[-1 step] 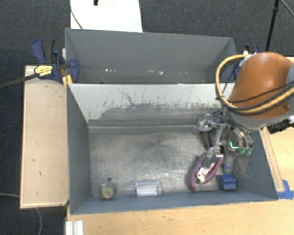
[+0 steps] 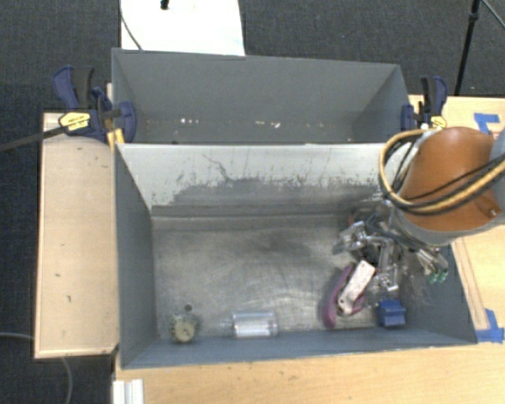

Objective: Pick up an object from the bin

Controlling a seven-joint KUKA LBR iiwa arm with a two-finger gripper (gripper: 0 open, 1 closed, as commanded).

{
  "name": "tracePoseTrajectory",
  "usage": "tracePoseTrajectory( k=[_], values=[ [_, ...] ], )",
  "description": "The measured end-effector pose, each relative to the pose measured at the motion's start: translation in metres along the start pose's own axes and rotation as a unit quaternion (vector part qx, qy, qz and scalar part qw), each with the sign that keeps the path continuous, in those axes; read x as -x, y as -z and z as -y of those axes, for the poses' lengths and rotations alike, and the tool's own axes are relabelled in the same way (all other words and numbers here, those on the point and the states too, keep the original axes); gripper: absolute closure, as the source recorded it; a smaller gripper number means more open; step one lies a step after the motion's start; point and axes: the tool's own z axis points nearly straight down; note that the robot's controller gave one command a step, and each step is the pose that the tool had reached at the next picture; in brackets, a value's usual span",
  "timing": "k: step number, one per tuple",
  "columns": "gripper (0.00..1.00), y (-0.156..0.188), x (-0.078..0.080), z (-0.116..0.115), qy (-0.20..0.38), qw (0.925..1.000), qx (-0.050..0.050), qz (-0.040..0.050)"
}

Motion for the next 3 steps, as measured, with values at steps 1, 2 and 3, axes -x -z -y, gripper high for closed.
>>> tracePoseTrajectory(
  k=[1,2,3],
  values=[
    [0.00,-0.065,-0.022,0.005,0.111,0.9938,-0.002,0.0060],
    [1.00,-0.063,-0.021,0.004,0.112,0.9936,-0.002,0.0080],
    [1.00,0.136,-0.015,0.020,0.257,0.9665,-0.003,0.0051]
  ],
)
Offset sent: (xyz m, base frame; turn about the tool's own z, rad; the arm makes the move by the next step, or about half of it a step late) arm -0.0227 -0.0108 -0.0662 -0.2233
